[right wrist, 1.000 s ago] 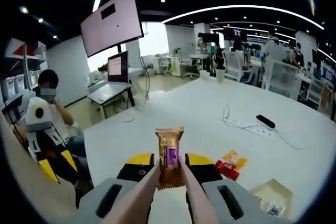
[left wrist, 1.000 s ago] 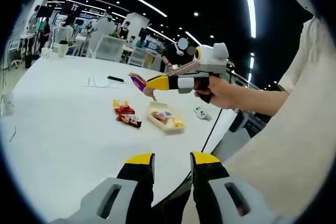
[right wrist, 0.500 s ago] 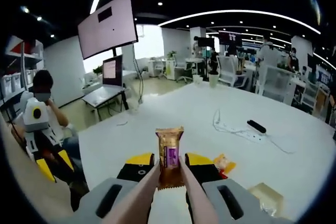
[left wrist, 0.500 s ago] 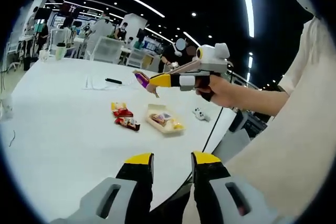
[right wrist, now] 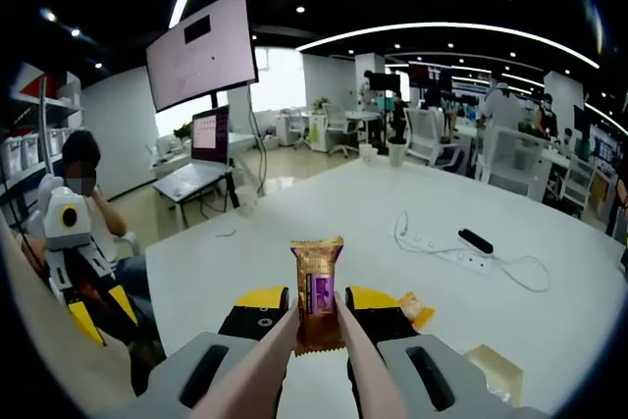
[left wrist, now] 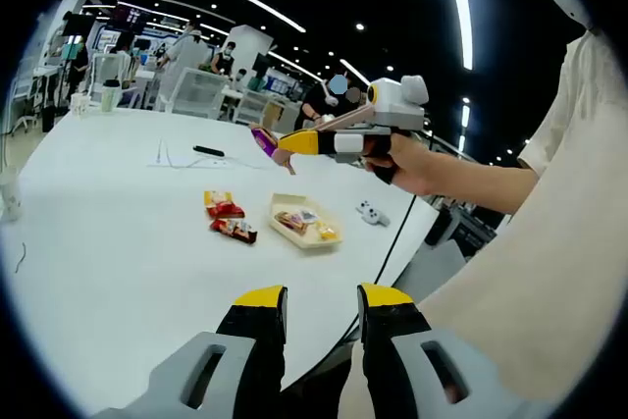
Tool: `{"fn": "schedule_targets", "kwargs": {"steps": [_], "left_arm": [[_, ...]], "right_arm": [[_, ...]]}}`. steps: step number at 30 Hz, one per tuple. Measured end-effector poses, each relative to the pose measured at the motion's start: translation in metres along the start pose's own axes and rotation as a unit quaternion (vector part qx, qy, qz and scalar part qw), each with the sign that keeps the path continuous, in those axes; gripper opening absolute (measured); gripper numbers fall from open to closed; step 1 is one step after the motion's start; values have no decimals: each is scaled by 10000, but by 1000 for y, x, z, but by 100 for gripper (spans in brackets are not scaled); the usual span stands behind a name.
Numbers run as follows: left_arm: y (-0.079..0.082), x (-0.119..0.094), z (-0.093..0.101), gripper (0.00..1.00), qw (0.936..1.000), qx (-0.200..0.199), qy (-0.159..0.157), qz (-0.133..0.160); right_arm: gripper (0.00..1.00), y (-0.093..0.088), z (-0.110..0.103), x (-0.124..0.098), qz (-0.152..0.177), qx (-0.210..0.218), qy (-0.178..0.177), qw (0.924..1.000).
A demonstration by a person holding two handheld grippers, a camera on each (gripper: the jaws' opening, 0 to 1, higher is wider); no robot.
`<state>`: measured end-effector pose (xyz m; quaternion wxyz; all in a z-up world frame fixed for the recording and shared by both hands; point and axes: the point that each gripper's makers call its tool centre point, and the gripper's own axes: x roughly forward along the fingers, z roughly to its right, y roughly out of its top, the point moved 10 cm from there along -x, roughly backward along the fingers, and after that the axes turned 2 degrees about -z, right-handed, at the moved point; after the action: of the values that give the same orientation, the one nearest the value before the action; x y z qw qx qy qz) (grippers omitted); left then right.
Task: Place the target food into the container with the food tongs after gripping and lifting it, then release it inside without dropping or visibly crushing the food.
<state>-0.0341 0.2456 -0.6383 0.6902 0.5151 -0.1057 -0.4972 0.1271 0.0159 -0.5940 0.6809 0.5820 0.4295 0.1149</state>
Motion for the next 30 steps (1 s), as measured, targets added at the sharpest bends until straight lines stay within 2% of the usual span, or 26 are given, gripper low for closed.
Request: {"fn": "schedule_targets", "kwargs": {"steps": [15, 30], "left_arm": [[-3, -6, -4, 28, 9999, -63, 80, 59], [-4, -2, -4, 28, 10000, -71, 30, 49]], "right_arm": [[22, 7, 5, 5, 33, 11, -47, 10000], [22, 3, 9, 1, 20, 103, -129, 9999]]}}
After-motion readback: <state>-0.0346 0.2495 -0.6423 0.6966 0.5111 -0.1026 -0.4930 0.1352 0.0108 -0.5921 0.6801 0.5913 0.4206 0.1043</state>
